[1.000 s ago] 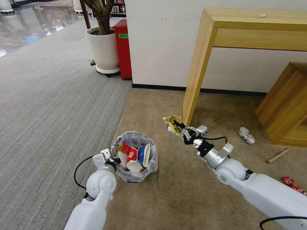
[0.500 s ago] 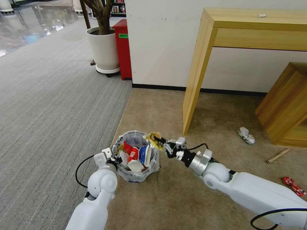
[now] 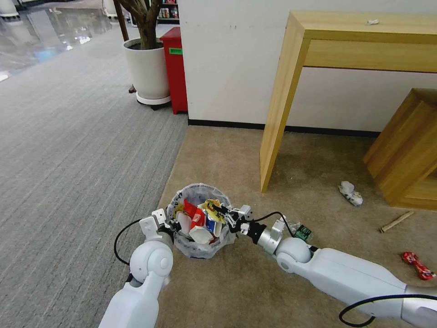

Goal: Pick up the trash bin and place the garbage on the floor into it.

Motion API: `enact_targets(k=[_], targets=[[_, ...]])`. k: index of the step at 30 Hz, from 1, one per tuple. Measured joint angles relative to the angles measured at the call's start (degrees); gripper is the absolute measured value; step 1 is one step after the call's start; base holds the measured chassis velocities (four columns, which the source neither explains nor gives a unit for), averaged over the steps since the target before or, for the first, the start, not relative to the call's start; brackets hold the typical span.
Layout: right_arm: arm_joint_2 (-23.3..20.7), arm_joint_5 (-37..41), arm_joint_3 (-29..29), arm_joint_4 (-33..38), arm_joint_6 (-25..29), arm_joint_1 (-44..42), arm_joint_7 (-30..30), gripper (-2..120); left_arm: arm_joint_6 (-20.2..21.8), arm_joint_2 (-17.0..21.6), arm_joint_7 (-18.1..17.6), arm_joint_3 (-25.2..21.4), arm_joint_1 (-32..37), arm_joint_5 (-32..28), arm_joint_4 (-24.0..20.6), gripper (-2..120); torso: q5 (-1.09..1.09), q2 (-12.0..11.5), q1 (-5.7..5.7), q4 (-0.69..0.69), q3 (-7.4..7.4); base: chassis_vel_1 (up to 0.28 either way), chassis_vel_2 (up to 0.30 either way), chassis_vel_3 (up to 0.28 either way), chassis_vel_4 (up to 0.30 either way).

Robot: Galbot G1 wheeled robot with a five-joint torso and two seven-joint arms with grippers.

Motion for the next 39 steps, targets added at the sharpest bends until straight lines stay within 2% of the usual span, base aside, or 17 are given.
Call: enact_targets(k=[4, 5, 9, 10, 13, 15, 21, 22, 25, 34, 37, 38, 39], targets=[[1.1, -0.4, 0.2, -0.9, -0.4, 0.0, 0.9, 22, 0.0, 0.2, 0.0, 0.2, 0.4, 0.1, -0.3, 0, -0.01, 0.0, 0.0, 0.0, -0.01, 0.0, 0.0, 0.0, 0.0], [1.1, -0.4, 0.2, -0.9, -0.4, 0.0, 0.9, 22, 0.0, 0.2, 0.0, 0.2, 0.4, 0.1, -0.3, 0, -0.01, 0.0, 0.0, 0.0, -0.01, 0.0, 0.0, 0.0, 0.0], [2.0, -0.8, 1.3, -1.0, -0.5, -0.2, 2.9, 41, 0.0, 0.3, 0.0, 0.4, 0.7, 0.1, -0.6, 0, 0.0, 0.0, 0.0, 0.0, 0.0, 0.0, 0.0, 0.0, 0.0], [2.0, -0.8, 1.3, -1.0, -0.5, -0.2, 2.9, 41, 0.0, 0.3, 0.0, 0.4, 0.7, 0.1, -0.6, 0, 0.0, 0.0, 0.0, 0.0, 0.0, 0.0, 0.0, 0.0, 0.0], [1.6, -0.2, 3.4, 1.2, -0.8, -0.5, 3.5, 56, 0.0, 0.3, 0.3, 0.4, 0.8, 0.3, 0.0, 0, -0.01, 0.0, 0.0, 0.0, -0.01, 0.0, 0.0, 0.0, 0.0], [1.5, 0.0, 4.2, 1.8, -1.0, -0.6, 3.7, 59, 0.0, 0.3, 0.4, 0.4, 0.8, 0.3, 0.3, 0, -0.01, 0.0, 0.0, -0.01, -0.01, 0.0, 0.0, 0.0, 0.0], [2.1, 1.7, 9.1, 4.8, -2.1, -0.9, 6.2, 85, -0.3, -0.4, 0.7, 0.7, 0.7, 1.3, 1.7, 0, 0.0, 0.0, 0.0, 0.0, -0.01, 0.0, 0.0, 0.0, 0.0], [2.1, 1.7, 9.1, 4.8, -2.1, -0.9, 6.2, 85, -0.3, -0.4, 0.7, 0.7, 0.7, 1.3, 1.7, 0, 0.0, 0.0, 0.0, 0.0, -0.01, 0.0, 0.0, 0.0, 0.0], [2.6, 2.4, 10.9, 5.2, -2.4, -0.8, 6.9, 97, -0.4, -1.0, 0.8, 1.0, 0.7, 1.7, 1.9, 0, 0.0, 0.0, 0.0, 0.0, -0.01, 0.0, 0.0, 0.0, 0.0], [1.8, 2.2, 17.1, 6.7, -4.2, -2.6, 8.9, 100, -0.6, -0.4, 0.9, 0.3, 0.6, 1.7, 2.7, 0, 0.0, 0.0, 0.0, 0.0, -0.01, 0.0, 0.0, 0.0, 0.0], [0.1, 1.4, 22.9, 7.0, -6.1, -5.3, 10.8, 100, -0.7, 0.3, 1.0, -0.3, 0.3, 1.2, 2.8, 0, 0.0, 0.0, 0.0, 0.0, -0.01, 0.0, 0.0, 0.0, 0.0], [0.1, 1.4, 22.9, 7.0, -6.1, -5.3, 10.8, 100, -0.7, 0.3, 1.0, -0.3, 0.3, 1.2, 2.8, 0, 0.0, 0.0, 0.0, 0.0, -0.01, 0.0, 0.0, 0.0, 0.0], [-0.9, 0.6, 26.0, 7.1, -7.2, -7.2, 11.9, 100, -0.8, 0.7, 0.8, -0.7, 0.1, 1.0, 2.9, 0, 0.0, 0.0, 0.0, 0.0, -0.01, 0.0, 0.0, 0.0, 0.0]])
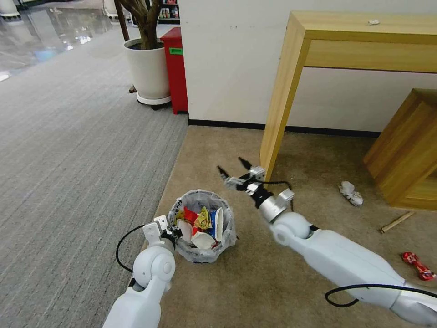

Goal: Pick up the trash bin and place the garbage on the floor into it.

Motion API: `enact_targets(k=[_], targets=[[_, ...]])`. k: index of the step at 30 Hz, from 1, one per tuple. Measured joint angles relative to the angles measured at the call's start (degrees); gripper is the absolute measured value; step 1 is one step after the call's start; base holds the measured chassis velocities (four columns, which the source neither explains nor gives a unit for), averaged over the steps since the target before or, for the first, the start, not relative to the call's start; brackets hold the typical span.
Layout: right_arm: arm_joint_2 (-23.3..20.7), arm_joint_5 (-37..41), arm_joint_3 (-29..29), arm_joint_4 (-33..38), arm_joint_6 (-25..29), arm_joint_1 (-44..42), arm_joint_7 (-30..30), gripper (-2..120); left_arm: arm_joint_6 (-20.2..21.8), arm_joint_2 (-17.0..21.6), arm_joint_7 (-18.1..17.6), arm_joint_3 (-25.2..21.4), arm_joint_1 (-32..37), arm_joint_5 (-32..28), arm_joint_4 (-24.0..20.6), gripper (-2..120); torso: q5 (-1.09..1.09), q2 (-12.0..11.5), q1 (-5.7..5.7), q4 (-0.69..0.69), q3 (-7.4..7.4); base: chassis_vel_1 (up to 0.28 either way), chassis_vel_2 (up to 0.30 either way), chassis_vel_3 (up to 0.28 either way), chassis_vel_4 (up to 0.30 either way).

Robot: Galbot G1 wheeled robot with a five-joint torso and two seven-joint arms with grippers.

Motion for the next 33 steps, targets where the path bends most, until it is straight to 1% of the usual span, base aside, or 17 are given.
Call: enact_targets(k=[3, 4, 5, 6, 7, 9, 10, 13, 19, 21, 22, 25, 26, 29, 30, 33], targets=[[-2.4, -3.0, 6.5, -0.4, -1.7, -5.0, 2.0, 100, -0.2, 0.6, 0.0, -0.3, -0.1, -0.3, 0.1, 0, 0.0, 0.0, 0.0, 0.0, 0.0, 0.0, 0.0, 0.0, 0.0], [-2.4, -3.0, 6.5, -0.4, -1.7, -5.0, 2.0, 100, -0.2, 0.6, 0.0, -0.3, -0.1, -0.3, 0.1, 0, 0.0, 0.0, 0.0, 0.0, 0.0, 0.0, 0.0, 0.0, 0.0], [-3.2, -4.5, 8.4, -1.1, -1.8, -7.1, 2.5, 100, -0.2, 0.7, 0.0, -0.4, -0.1, -0.4, 0.1, 0, 0.0, 0.0, 0.0, -0.03, 0.0, 0.0, 0.0, 0.0, 0.0], [-3.7, -6.2, 10.0, -1.9, -1.7, -9.3, 3.0, 100, -0.3, 0.7, 0.0, -0.4, -0.1, -0.5, 0.1, 0, 0.0, 0.0, 0.0, -0.02, 0.0, 0.0, 0.0, 0.0, 0.0], [-3.7, -6.2, 10.0, -1.9, -1.7, -9.3, 3.0, 100, -0.3, 0.7, 0.0, -0.4, -0.1, -0.5, 0.1, 0, 0.0, 0.0, 0.0, -0.02, 0.0, 0.0, 0.0, 0.0, 0.0], [-4.5, -9.2, 13.0, -3.7, -1.2, -14.4, 3.2, 100, -0.3, 0.7, -0.1, -0.7, 0.0, -0.5, -0.1, 0, 0.02, 0.0, 0.0, -0.02, 0.0, 0.0, 0.0, 0.0, 0.0], [-4.5, -9.2, 13.0, -3.7, -1.2, -14.4, 3.2, 100, -0.3, 0.7, -0.1, -0.7, 0.0, -0.5, -0.1, 0, 0.02, 0.0, 0.0, -0.02, 0.0, 0.0, 0.0, 0.0, 0.0], [-4.3, -12.6, 16.6, -6.6, -0.3, -19.9, 3.3, 100, -0.3, 0.6, -0.2, -0.9, 0.3, -0.6, -0.8, 0, 0.02, 0.0, 0.0, 0.01, 0.0, 0.0, 0.0, 0.0, 0.0], [-3.7, -16.3, 19.6, -10.5, 0.5, -24.2, 2.8, 100, -0.4, 0.7, -0.2, -1.0, 0.7, -0.8, -1.3, 0, 0.01, 0.0, 0.0, 0.0, 0.0, 0.0, 0.0, 0.0, 0.0], [-3.7, -19.1, 20.4, -13.3, 0.3, -25.5, 3.1, 100, -0.4, 0.7, -0.2, -1.0, 0.9, -0.8, -1.8, 0, 0.0, 0.0, 0.0, 0.0, 0.0, 0.0, 0.0, 0.0, 0.0], [-3.7, -19.1, 20.4, -13.3, 0.3, -25.5, 3.1, 100, -0.4, 0.7, -0.2, -1.0, 0.9, -0.8, -1.8, 0, 0.0, 0.0, 0.0, 0.0, 0.0, 0.0, 0.0, 0.0, 0.0], [-3.3, -21.5, 20.2, -18.0, 0.3, -26.1, 3.3, 100, -0.4, 0.5, -0.2, -1.0, 1.1, -0.8, -2.5, 0, -0.01, 0.0, 0.0, 0.0, 0.0, 0.0, 0.0, 0.0, 0.0], [-3.3, -21.5, 20.2, -18.0, 0.3, -26.1, 3.3, 100, -0.4, 0.5, -0.2, -1.0, 1.1, -0.8, -2.5, 0, -0.01, 0.0, 0.0, 0.0, 0.0, 0.0, 0.0, 0.0, 0.0], [-1.6, -23.2, 19.8, -22.7, 1.3, -26.5, 2.7, 100, -0.5, 0.4, -0.2, -1.0, 1.3, -0.8, -3.0, 0, -0.01, 0.0, 0.0, 0.0, 0.0, 0.0, 0.0, 0.0, 0.0], [-1.6, -23.2, 19.8, -22.7, 1.3, -26.5, 2.7, 100, -0.5, 0.4, -0.2, -1.0, 1.3, -0.8, -3.0, 0, -0.01, 0.0, 0.0, 0.0, 0.0, 0.0, 0.0, 0.0, 0.0], [-0.1, -24.7, 19.7, -25.7, 1.6, -26.5, 2.6, 100, -0.5, 0.5, -0.2, -1.0, 1.6, -0.8, -3.4, 0, 0.01, 0.0, 0.0, 0.0, 0.0, 0.0, 0.0, 0.0, 0.0]])
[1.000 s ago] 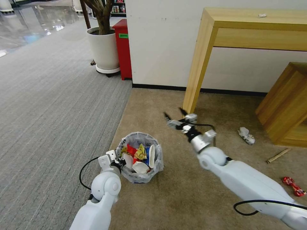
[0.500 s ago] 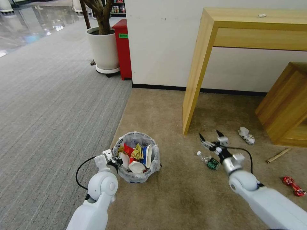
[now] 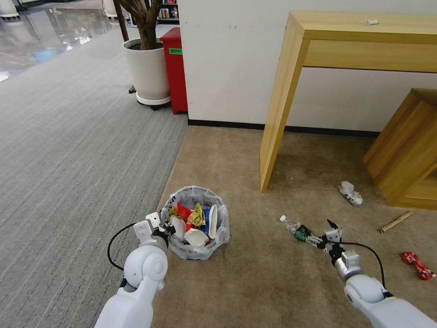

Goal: Pick up the trash bin and place the garbage on the floor into it.

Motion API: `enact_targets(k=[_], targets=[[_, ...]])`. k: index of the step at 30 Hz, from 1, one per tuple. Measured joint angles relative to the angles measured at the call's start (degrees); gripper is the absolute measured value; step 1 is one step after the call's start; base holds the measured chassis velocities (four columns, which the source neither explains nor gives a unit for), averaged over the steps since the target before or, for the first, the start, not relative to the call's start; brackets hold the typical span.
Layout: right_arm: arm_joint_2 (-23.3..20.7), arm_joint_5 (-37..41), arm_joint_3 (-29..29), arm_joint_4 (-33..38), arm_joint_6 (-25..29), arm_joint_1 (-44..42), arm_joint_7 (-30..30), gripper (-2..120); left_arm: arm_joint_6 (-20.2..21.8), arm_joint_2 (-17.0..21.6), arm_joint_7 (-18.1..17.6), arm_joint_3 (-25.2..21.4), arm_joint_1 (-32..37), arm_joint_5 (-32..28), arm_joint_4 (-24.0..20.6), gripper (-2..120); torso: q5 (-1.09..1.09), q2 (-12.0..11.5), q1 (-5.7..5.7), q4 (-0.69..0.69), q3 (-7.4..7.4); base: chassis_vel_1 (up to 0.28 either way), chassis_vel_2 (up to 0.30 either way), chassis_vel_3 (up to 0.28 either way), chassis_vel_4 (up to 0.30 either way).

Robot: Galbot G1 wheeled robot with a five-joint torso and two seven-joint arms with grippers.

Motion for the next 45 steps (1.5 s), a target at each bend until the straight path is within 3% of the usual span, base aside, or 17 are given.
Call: enact_targets(k=[25, 45], targets=[[6.2, -10.5, -3.2, -20.4, 3.3, 8.8, -2.7, 100, -0.1, 0.5, 0.3, 0.8, 1.3, -0.9, -3.0, 0, -0.01, 0.0, 0.0, -0.02, 0.0, 0.0, 0.0, 0.0, 0.0], [7.3, -15.6, -11.0, -23.9, -0.3, 19.1, -1.2, 100, -0.1, 0.4, 0.2, 0.2, 2.3, -1.6, -6.2, 0, -0.02, 0.0, 0.0, 0.0, 0.0, 0.0, 0.0, 0.0, 0.0]])
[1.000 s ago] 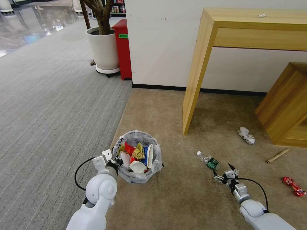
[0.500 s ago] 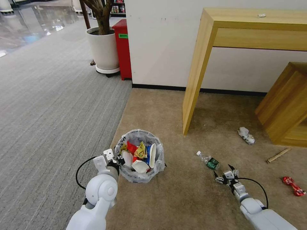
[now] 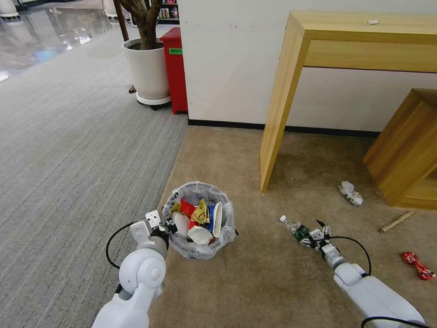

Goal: Pick up the trash bin and place the garbage on the floor into it.

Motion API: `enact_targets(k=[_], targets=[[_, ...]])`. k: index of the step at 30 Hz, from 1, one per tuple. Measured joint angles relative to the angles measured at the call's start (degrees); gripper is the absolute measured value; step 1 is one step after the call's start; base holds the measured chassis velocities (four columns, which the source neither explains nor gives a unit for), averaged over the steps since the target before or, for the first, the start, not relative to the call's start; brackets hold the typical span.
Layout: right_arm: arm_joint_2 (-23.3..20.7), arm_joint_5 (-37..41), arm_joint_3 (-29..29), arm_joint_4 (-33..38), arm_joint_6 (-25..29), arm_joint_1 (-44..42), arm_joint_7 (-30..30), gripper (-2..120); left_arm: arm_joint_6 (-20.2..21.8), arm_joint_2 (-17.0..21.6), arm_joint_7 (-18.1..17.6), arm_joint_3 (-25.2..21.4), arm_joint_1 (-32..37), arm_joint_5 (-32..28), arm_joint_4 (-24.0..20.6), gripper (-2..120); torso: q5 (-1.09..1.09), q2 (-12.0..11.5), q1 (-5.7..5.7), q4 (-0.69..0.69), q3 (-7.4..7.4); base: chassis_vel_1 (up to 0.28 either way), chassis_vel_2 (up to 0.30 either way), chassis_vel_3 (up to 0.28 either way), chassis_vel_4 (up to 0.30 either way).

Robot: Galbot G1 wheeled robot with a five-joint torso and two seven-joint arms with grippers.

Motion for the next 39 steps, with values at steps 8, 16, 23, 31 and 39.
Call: enact_targets(k=[8, 16, 23, 31, 39], targets=[[-0.3, -0.1, -0.6, 1.8, -0.5, -3.2, 0.7, 100, 0.0, -0.2, -0.1, -0.3, 0.2, 0.1, -0.2, 0, 0.0, 0.0, 0.0, -0.02, 0.0, 0.0, 0.0, 0.0, 0.0], [0.6, -1.0, -1.8, -1.9, -1.6, -1.7, 0.6, 100, 0.0, -0.6, 0.0, -0.4, 0.7, 0.1, -0.7, 0, 0.0, 0.0, 0.0, -0.01, 0.0, 0.0, 0.0, 0.0, 0.0], [2.4, -3.4, -2.2, -6.9, -1.7, 1.7, 0.5, 100, -0.2, -0.4, 0.1, -0.9, 1.6, 0.0, -1.8, 0, 0.0, 0.0, 0.0, 0.01, 0.0, 0.0, 0.0, 0.0, 0.0], [4.2, -4.7, -2.4, -9.0, -1.6, 3.4, 0.5, 100, -0.2, -0.4, 0.1, -1.1, 1.8, -0.3, -2.8, 0, 0.0, 0.0, 0.0, 0.0, 0.0, 0.0, 0.0, 0.0, 0.0], [5.3, -5.4, -3.0, -10.7, -1.7, 4.9, 0.3, 86, -0.4, -0.7, 0.1, -1.2, 2.1, -0.3, -2.9, 0, 0.0, 0.0, 0.0, 0.0, 0.0, 0.0, 0.0, 0.0, 0.0]])
